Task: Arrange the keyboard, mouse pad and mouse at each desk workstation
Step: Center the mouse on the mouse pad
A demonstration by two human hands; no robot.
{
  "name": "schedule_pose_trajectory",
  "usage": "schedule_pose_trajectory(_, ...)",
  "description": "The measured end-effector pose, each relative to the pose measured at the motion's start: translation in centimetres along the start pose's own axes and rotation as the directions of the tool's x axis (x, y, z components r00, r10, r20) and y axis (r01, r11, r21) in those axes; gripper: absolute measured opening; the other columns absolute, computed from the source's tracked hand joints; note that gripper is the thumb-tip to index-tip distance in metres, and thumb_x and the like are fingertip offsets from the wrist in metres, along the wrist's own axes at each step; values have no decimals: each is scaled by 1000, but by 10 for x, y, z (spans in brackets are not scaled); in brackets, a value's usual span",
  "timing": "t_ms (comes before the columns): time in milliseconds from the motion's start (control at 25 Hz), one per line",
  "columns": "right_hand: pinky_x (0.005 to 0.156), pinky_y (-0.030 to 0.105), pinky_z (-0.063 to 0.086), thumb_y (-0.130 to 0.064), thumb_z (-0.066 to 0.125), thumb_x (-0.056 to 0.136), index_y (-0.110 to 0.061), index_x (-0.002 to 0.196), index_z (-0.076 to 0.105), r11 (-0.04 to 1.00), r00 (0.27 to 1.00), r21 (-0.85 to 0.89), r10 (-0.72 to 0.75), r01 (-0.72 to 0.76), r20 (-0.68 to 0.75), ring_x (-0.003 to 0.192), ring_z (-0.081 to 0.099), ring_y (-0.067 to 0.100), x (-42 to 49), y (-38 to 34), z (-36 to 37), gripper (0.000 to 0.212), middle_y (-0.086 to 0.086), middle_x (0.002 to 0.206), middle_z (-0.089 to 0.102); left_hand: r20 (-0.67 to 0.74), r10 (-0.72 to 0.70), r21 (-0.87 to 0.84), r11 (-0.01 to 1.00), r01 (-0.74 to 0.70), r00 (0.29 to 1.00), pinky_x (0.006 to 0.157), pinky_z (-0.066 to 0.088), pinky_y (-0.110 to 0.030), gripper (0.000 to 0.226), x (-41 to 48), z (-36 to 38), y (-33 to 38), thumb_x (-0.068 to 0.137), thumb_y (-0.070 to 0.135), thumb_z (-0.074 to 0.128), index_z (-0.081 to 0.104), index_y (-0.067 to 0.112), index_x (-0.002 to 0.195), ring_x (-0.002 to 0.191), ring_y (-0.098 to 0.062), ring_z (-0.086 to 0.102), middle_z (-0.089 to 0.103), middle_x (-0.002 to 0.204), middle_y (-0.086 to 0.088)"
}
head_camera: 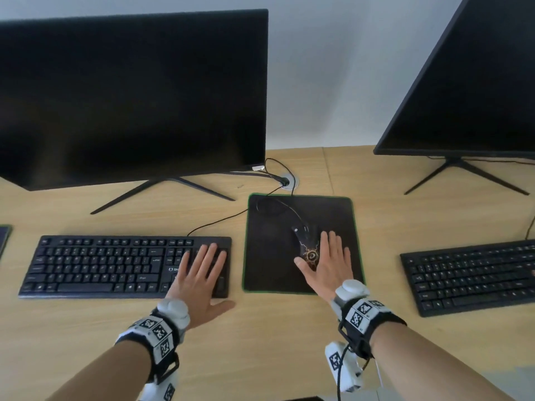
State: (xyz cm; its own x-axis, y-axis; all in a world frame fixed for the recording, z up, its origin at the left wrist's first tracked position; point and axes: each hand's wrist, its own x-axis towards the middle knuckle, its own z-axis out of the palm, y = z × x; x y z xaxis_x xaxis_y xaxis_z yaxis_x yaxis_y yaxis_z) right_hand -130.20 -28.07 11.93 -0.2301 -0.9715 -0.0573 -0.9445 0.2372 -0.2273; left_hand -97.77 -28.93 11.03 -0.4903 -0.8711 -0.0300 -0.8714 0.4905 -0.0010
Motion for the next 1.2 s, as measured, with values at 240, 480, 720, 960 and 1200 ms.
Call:
schedule_pose_trajectory(240, 122, 41, 3, -78, 30, 81, -14, 153, 10, 991, 993, -60, -118, 119, 33, 151, -1, 21, 39, 158, -63, 99, 7, 165, 3, -28, -98, 64, 993, 100, 995, 117, -2, -58, 100, 134, -29, 135, 82, 82, 10, -14, 14, 152, 146, -31, -16, -15, 160, -13)
schedule_pose_trajectory(480, 119, 53, 13, -70, 52, 78, -6, 137, 38, 999, 998, 21, 26, -25, -61, 149, 13, 32, 69, 190, -76, 88, 16, 160, 20, -40, 160, -70, 984, -162, 986, 119, 9, -51, 81, 170, -17, 274, 92, 66, 24, 5, 18, 154, 148, -26, -6, 5, 163, -11)
schedule_pose_trajectory(720, 116, 56, 19, -67, 54, 76, -7, 129, 40, 996, 996, 13, 88, -88, -22, 148, 15, 34, 117, 180, -60, 81, 17, 159, 23, 36, 115, -3, 993, -115, 993, 119, 1, -46, 80, 209, 11, 274, 92, 64, 23, 2, 19, 155, 149, -30, 0, -6, 161, -10)
schedule_pose_trajectory(960, 115, 60, 14, -73, 47, 79, -10, 140, 30, 997, 990, -53, 70, -63, 126, 149, 7, 33, 189, 239, -46, 90, 15, 162, 12, 91, -398, -164, 898, 408, 913, 116, 11, -59, 85, 276, 33, 269, 89, 66, 17, 4, 15, 155, 147, -40, 8, 7, 162, -19)
schedule_pose_trajectory(1200, 116, 55, 15, -67, 52, 80, -15, 151, 15, 1000, 977, 17, -21, 18, 210, 149, 12, 31, 265, 272, -47, 95, 13, 162, 14, 131, -390, -226, 883, 411, 911, 115, 15, -59, 79, 337, 42, 286, 92, 59, 32, 17, 12, 154, 146, -39, 16, 21, 159, -19)
